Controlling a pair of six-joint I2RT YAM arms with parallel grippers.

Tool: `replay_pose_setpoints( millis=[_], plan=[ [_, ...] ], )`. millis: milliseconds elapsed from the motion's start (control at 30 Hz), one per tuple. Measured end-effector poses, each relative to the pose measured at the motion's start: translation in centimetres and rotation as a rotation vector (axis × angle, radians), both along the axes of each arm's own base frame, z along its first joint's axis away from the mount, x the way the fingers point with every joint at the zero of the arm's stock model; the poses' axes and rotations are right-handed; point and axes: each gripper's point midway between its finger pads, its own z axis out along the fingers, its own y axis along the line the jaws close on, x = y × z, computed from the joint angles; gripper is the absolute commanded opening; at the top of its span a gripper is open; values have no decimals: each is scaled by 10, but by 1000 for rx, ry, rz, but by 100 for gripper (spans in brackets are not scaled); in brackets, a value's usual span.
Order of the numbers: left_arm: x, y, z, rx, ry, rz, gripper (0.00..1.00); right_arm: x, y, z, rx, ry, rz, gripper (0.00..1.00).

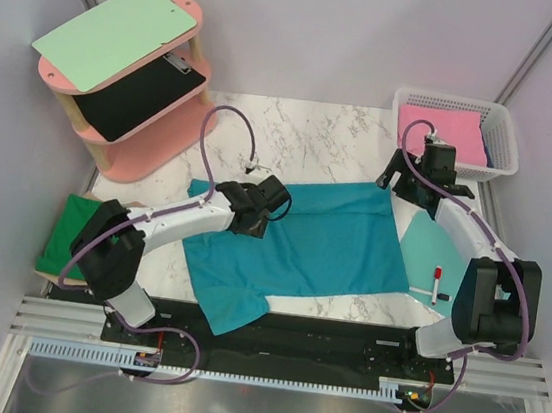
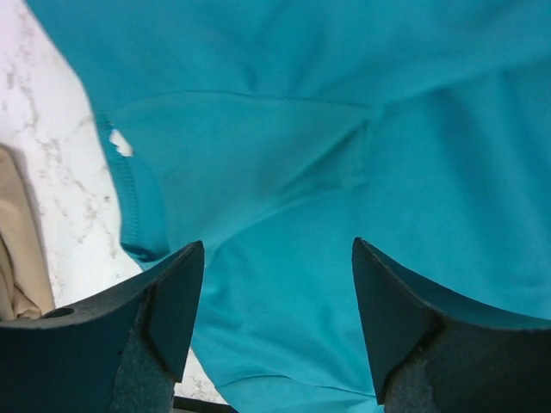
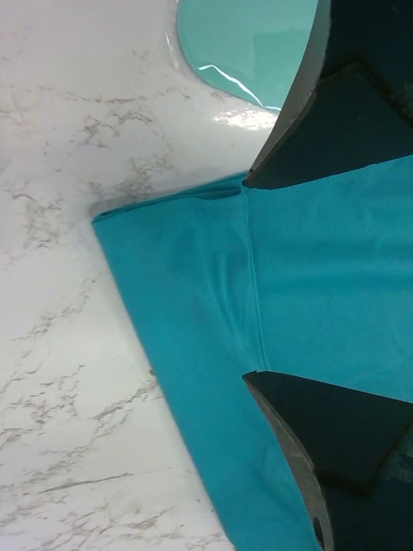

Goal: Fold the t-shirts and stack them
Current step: Fold the flattened tshirt in 1/3 of the way

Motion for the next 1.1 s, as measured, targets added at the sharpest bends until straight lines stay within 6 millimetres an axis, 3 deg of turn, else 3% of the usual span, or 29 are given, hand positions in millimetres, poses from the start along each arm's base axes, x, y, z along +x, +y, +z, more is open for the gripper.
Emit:
replay_pose_setpoints(
  millis=[133,267,367,767,1100],
  plan=[
    [-11,-14,-19,39,35,-53,61,-10,8,-20,20,47,30,93],
    [-10,-12,-43,105,77,-49,52,-14,11,-30,28,73,41,93],
    [-7,-14,-55,133,98,-48,51,-14,12,-30,32,70,45,93],
    [17,-44,-50,99,50,-56,51,-12,14,-33,39,64,54,93],
    [21,-45,-64,132,65,-53,46,-13,14,-36,38,72,54,93]
  ],
)
